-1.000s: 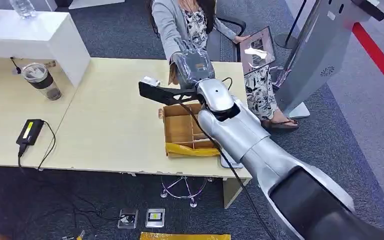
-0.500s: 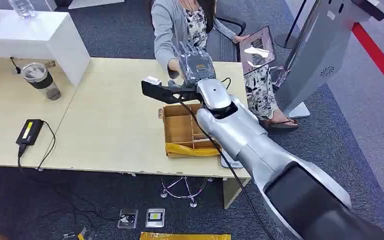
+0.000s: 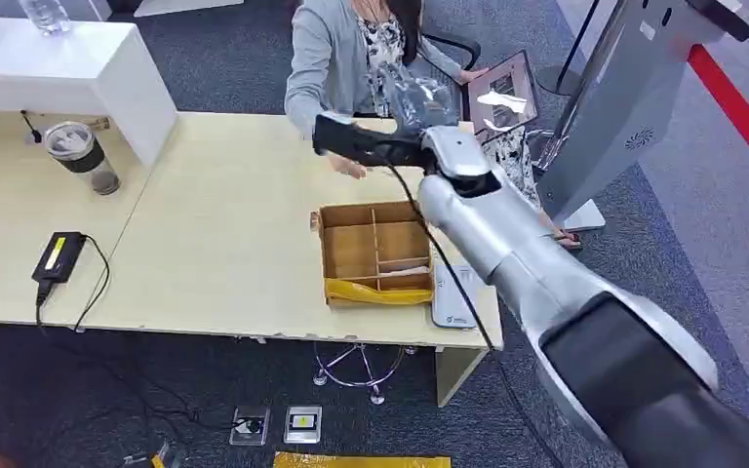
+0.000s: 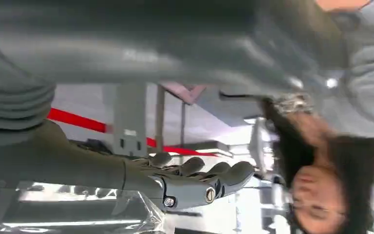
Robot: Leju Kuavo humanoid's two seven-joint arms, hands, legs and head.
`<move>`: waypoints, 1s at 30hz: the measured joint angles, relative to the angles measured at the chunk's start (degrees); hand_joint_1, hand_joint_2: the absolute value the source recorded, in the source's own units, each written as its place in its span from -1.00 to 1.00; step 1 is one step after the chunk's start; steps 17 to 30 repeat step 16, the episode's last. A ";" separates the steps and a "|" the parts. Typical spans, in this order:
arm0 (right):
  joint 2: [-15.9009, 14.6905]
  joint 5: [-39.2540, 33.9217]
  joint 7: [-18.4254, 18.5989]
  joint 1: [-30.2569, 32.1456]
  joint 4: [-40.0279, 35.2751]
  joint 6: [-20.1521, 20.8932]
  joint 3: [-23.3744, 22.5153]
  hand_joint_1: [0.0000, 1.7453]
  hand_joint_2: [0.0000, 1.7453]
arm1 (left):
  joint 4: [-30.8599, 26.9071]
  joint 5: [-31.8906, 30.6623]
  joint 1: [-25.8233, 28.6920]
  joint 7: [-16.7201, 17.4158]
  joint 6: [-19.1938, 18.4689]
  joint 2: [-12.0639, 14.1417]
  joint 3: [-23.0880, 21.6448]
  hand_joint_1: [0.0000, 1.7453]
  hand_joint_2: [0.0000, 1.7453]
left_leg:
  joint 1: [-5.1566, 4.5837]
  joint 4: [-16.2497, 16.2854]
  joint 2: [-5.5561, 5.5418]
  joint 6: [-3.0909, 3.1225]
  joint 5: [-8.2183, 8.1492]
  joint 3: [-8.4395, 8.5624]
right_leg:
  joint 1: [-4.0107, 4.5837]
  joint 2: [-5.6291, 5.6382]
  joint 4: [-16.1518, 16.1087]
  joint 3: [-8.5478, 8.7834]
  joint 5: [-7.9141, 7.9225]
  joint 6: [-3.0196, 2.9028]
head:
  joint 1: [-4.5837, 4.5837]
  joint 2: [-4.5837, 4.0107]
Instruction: Pass the card to the sensor for recognition and then transmit it.
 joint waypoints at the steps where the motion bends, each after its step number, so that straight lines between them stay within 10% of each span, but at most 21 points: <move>1: -2.03 -0.85 -0.18 -0.83 0.29 1.09 -0.71 -1.00 -1.00 | 0.00 0.15 0.26 -0.02 -0.09 0.09 0.00 -1.00 -1.00 | 0.00 0.03 -0.15 0.00 0.00 -0.05 | 0.00 -0.14 0.00 0.06 0.00 0.00 | 0.04 0.00; 9: -11.55 -2.09 -0.81 -2.72 1.97 2.42 -4.55 -1.00 -1.00 | 0.22 0.29 0.72 -0.02 -0.37 0.74 0.00 -1.00 -1.00 | -0.02 0.08 0.32 0.03 -0.06 -0.17 | -0.08 0.30 0.01 -0.20 0.16 0.11 | 0.13 0.00; 30: -13.82 -2.03 -0.66 -2.87 2.49 2.40 -5.49 -1.00 -1.00 | 0.22 0.29 0.77 -0.02 -0.46 0.72 0.00 -1.00 -1.00 | 0.11 0.05 0.24 0.02 -0.03 -0.22 | 0.07 0.21 0.04 -0.20 0.15 0.10 | 0.17 0.00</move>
